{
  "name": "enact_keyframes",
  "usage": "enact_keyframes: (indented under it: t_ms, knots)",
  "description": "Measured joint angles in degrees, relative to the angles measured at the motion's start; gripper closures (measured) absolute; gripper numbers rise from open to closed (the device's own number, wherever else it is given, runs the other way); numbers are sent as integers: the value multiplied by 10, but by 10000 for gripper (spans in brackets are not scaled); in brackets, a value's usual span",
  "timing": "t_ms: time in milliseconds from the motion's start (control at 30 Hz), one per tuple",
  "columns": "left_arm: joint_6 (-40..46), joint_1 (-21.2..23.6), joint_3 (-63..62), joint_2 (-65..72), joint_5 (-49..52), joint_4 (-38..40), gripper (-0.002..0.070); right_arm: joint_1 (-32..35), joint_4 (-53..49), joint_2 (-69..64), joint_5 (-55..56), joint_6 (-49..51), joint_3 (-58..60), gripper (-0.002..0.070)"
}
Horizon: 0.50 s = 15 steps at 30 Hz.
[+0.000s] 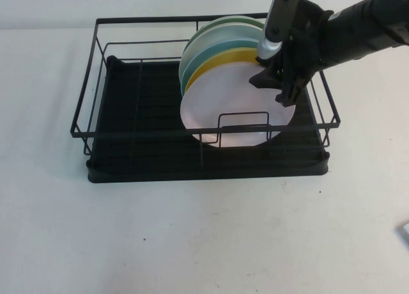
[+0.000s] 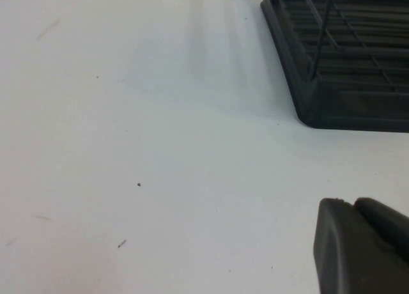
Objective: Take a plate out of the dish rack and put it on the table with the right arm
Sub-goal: Grasp the plate from the shelf
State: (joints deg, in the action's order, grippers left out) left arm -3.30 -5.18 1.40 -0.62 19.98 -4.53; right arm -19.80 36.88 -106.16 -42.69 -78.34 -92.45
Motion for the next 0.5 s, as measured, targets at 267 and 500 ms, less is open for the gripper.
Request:
enact_keyframes:
  t_ms: [267, 500]
  knots:
    - [0, 0, 0, 0, 0, 0, 679, -4, 13, -21, 24, -16, 0, 377]
    - [0, 0, 0, 0, 0, 0, 679, -4, 17, -27, 34, -16, 0, 436]
